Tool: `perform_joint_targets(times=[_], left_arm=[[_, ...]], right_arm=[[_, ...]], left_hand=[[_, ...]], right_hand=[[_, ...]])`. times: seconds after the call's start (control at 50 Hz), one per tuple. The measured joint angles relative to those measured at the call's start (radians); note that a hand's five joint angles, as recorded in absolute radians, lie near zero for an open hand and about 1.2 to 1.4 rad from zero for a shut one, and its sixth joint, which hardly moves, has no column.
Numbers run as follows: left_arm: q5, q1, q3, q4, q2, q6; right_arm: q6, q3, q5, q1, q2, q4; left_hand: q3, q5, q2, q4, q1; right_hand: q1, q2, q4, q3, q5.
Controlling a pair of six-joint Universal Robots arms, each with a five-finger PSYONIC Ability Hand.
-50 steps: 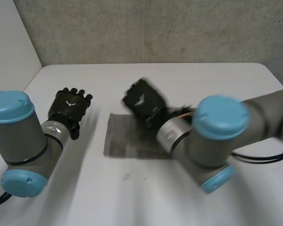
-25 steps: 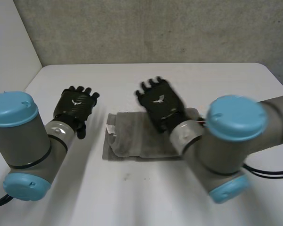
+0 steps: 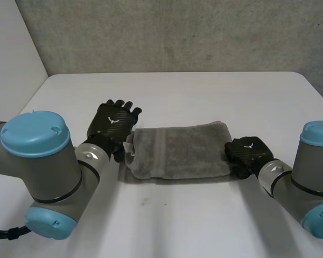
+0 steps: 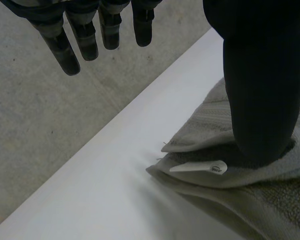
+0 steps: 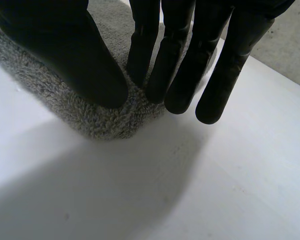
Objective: Fold the towel.
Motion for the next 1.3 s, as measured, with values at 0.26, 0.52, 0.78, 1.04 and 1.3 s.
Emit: perform_joint_targets(times=[0.26, 0.52, 0.78, 1.04, 1.3], left_arm=[[-0.005, 0.026, -0.026, -0.001, 0.016, -0.001], [-0.002, 0.036, -0.042, 0.0, 0.018, -0.001], [-0.001, 0.037, -0.044, 0.0, 0.017, 0.0], [-0.003, 0.039, -0.043, 0.0, 0.019, 0.0], [-0.009, 0.086, -0.054, -0.006, 0.074, -0.003]], right_arm=[[0.017, -0.077, 0.013, 0.012, -0.062, 0.0], [0.03, -0.029, 0.016, 0.02, -0.055, 0.01], [0.02, -0.001, 0.012, 0.014, -0.026, 0.002], [-0.079, -0.136, 0.048, 0.072, -0.011, -0.003], [-0.426, -0.417, 0.083, 0.523, 0.119, -0.001]], left_hand=[[0.0, 0.0, 0.0, 0.0, 0.0], [0.0, 0.0, 0.0, 0.0, 0.0], [0.0, 0.0, 0.0, 0.0, 0.0], [0.0, 0.0, 0.0, 0.0, 0.0], [0.0, 0.0, 0.0, 0.0, 0.0]], right_hand=[[0.016, 0.001, 0.005, 0.004, 0.009], [-0.198, -0.371, -0.386, -0.38, -0.326], [-0.144, -0.302, -0.316, -0.308, -0.272], [0.048, 0.001, 0.008, 0.006, 0.015], [0.053, 0.003, 0.008, 0.009, 0.023]])
